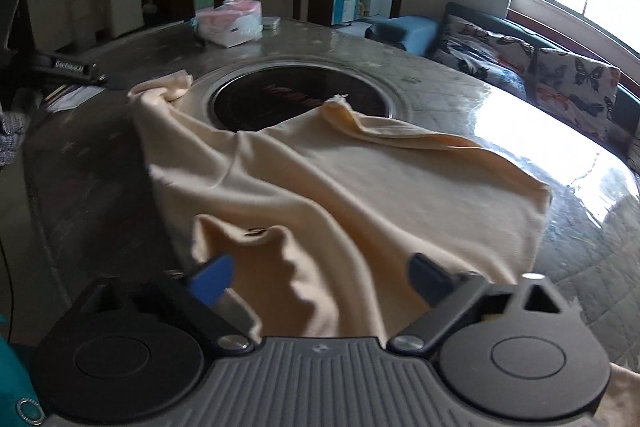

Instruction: Fold clothes

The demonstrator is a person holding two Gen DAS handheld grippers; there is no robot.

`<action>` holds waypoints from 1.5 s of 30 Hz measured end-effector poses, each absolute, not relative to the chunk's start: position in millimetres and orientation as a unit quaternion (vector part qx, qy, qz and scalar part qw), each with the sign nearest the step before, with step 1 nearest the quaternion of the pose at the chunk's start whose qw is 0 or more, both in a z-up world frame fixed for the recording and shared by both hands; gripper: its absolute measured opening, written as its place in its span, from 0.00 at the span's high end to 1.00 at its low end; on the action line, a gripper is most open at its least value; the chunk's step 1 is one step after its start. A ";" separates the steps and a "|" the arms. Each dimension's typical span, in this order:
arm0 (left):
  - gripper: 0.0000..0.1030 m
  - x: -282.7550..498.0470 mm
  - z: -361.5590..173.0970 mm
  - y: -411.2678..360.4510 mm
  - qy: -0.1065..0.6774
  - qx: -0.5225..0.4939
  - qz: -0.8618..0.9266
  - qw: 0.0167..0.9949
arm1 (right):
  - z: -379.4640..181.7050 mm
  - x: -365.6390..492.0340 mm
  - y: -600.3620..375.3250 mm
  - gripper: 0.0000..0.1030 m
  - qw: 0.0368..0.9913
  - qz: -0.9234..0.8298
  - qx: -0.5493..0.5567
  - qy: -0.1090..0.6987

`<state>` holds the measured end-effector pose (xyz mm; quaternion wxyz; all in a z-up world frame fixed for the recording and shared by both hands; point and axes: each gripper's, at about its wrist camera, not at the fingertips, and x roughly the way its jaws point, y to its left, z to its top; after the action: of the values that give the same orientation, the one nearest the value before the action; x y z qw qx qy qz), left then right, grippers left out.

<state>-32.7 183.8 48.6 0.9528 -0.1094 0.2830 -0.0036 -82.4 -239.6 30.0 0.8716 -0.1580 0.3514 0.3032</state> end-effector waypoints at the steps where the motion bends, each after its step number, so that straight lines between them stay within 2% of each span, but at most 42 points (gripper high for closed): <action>1: 0.94 -32.7 50.6 174.8 0.284 -0.106 -0.028 0.953 | 30.1 -84.2 -239.5 0.17 0.871 0.304 -0.158 0.353; 6: 0.94 -35.1 55.2 117.3 0.291 -0.072 -0.149 0.942 | 32.6 -86.8 -248.6 0.39 0.871 0.300 -0.144 0.361; 8: 0.91 -37.5 55.7 96.4 0.292 -0.060 -0.192 0.935 | 32.9 -87.4 -252.6 0.42 0.872 0.295 -0.139 0.364; 10: 0.83 -39.4 54.7 75.9 0.294 -0.043 -0.231 0.926 | 33.1 -88.9 -256.3 0.51 0.872 0.295 -0.137 0.366; 11: 0.80 -39.7 53.7 66.4 0.295 -0.030 -0.247 0.922 | 33.1 -89.9 -257.2 0.53 0.872 0.295 -0.137 0.366; 13: 0.68 -39.2 50.1 49.4 0.296 -0.002 -0.270 0.916 | 32.7 -91.2 -257.8 0.61 0.871 0.295 -0.140 0.366; 14: 0.66 -39.6 47.5 41.6 0.296 0.014 -0.276 0.915 | 32.1 -91.3 -257.7 0.63 0.872 0.295 -0.141 0.365; 16: 0.62 -40.2 42.7 28.9 0.297 0.041 -0.281 0.912 | 29.8 -90.1 -255.5 0.76 0.871 0.296 -0.142 0.366; 21: 0.62 -36.9 25.1 13.0 0.313 0.089 -0.282 0.903 | 25.9 -91.0 -252.0 0.90 0.867 0.300 -0.148 0.368; 22: 0.67 -35.7 21.0 12.7 0.318 0.093 -0.281 0.901 | 26.1 -92.1 -252.2 0.92 0.866 0.303 -0.148 0.368; 23: 0.71 -34.8 17.3 13.0 0.321 0.097 -0.281 0.899 | 26.6 -93.3 -252.6 0.92 0.866 0.305 -0.148 0.368; 26: 0.92 -37.3 15.8 15.9 0.321 0.098 -0.282 0.899 | 31.0 -99.3 -254.7 0.93 0.864 0.311 -0.150 0.366; 28: 0.94 -41.1 21.7 21.1 0.316 0.088 -0.287 0.900 | 35.0 -104.1 -256.6 0.94 0.863 0.316 -0.150 0.365; 33: 0.95 -62.6 33.6 33.5 0.303 0.085 -0.315 0.895 | 45.9 -124.8 -261.6 0.94 0.847 0.347 -0.161 0.369; 39: 0.94 -75.9 18.5 39.8 0.337 0.101 -0.332 0.875 | 40.8 -146.0 -259.5 0.94 0.817 0.385 -0.170 0.393; 45: 0.90 -71.2 36.9 56.0 0.315 0.088 -0.346 0.879 | 52.0 -145.5 -261.5 0.85 0.802 0.414 -0.150 0.403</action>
<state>-71.2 56.0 36.9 0.8794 0.0875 0.3154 -0.3456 -145.5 -261.5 52.0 0.8024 -0.1503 0.4030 0.4138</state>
